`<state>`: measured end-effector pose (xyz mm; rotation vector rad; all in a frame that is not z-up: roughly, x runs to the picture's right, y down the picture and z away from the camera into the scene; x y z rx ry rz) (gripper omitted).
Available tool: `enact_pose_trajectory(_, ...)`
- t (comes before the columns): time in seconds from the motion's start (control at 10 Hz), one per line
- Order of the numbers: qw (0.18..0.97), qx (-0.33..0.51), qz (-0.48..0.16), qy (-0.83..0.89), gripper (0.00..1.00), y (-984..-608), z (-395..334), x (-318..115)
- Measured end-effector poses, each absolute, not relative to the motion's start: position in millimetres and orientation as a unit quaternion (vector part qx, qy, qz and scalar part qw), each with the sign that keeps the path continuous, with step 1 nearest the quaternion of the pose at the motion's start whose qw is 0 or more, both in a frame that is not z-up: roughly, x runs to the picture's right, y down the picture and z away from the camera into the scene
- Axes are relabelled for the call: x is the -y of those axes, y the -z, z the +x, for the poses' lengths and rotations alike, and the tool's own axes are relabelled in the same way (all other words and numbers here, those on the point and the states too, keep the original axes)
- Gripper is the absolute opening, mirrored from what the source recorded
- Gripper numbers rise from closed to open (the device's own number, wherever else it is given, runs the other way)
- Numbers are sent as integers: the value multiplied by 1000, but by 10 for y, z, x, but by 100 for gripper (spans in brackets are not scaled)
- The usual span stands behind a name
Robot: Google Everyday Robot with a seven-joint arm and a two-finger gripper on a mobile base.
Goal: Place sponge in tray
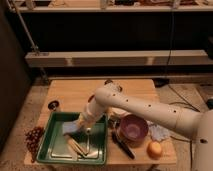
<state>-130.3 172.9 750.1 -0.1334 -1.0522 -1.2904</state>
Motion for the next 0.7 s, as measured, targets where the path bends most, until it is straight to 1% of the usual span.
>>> enact_pose_trajectory(0.1, 679, 462, -56, 568, 75, -7533, -1372, -1678)
enact_pose_trajectory(0.2, 688, 454, -56, 563, 79, -7571, -1423, -1634)
enact_pose_trajectory(0.4, 706, 441, -61, 551, 80, -7661, -1471, -1594)
enact_pose_trajectory(0.7, 707, 440, -61, 550, 80, -7668, -1459, -1587)
